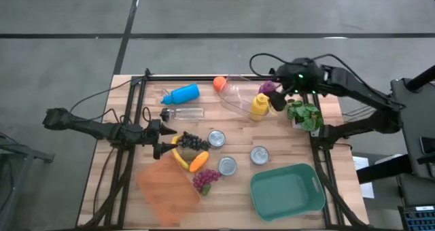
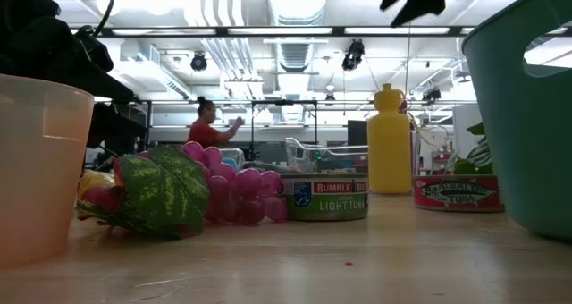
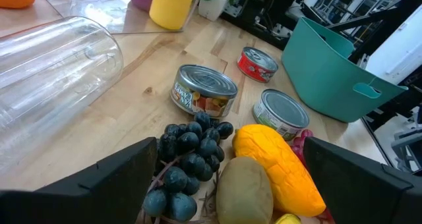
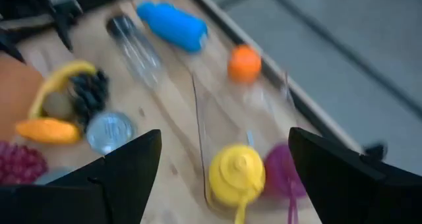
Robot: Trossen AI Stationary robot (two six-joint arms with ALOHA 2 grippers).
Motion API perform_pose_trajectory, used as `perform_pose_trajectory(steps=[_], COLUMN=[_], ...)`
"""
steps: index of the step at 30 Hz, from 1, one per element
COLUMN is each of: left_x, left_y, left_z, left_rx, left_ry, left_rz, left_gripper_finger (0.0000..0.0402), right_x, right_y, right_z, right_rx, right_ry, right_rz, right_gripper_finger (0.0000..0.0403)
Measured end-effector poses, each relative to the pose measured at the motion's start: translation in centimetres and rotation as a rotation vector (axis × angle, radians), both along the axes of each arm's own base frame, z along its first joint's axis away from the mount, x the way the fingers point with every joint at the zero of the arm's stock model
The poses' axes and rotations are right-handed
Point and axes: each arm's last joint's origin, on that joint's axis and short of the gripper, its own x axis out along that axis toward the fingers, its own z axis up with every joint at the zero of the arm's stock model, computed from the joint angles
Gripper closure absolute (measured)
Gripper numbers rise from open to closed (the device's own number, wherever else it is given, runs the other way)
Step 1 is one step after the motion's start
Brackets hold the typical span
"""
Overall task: Pick & Place Food Item
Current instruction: Put the blue water bottle into the transparent bin
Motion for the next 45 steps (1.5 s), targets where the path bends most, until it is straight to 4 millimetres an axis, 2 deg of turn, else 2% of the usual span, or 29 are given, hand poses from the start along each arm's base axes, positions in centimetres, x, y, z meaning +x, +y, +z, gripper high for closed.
perform_pose_trajectory(steps=[5,12,15,26,32,45], left_x=[0.0,0.0,0.0,0.0,0.0,0.0], left_y=[0.0,0.0,0.0,0.0,0.0,0.0], left_z=[0.0,0.0,0.0,0.0,0.0,0.0], left_rx=[0.0,0.0,0.0,0.0,0.0,0.0], left_ry=[0.0,0.0,0.0,0.0,0.0,0.0], left_rz=[0.0,0.0,0.0,0.0,0.0,0.0], left_gripper_finger=[0.0018,0.0018,0.0018,0.0018,0.0018,0.0018], right_x=[-1.6,-4.7,-6.4,-11.1,-12.0,-12.0], right_y=[1.8,3.1,3.7,4.7,4.9,4.8], right_z=[-0.3,-3.5,-4.1,-5.7,-6.2,-6.2], right_rx=[-0.108,-0.13,-0.147,-0.175,-0.18,-0.185], right_ry=[-0.163,-0.316,-0.402,-0.529,-0.552,-0.555], right_rz=[0.028,0.028,0.04,0.04,0.039,0.039], right_gripper_finger=[0.0074,0.0074,0.0074,0.0074,0.0074,0.0074])
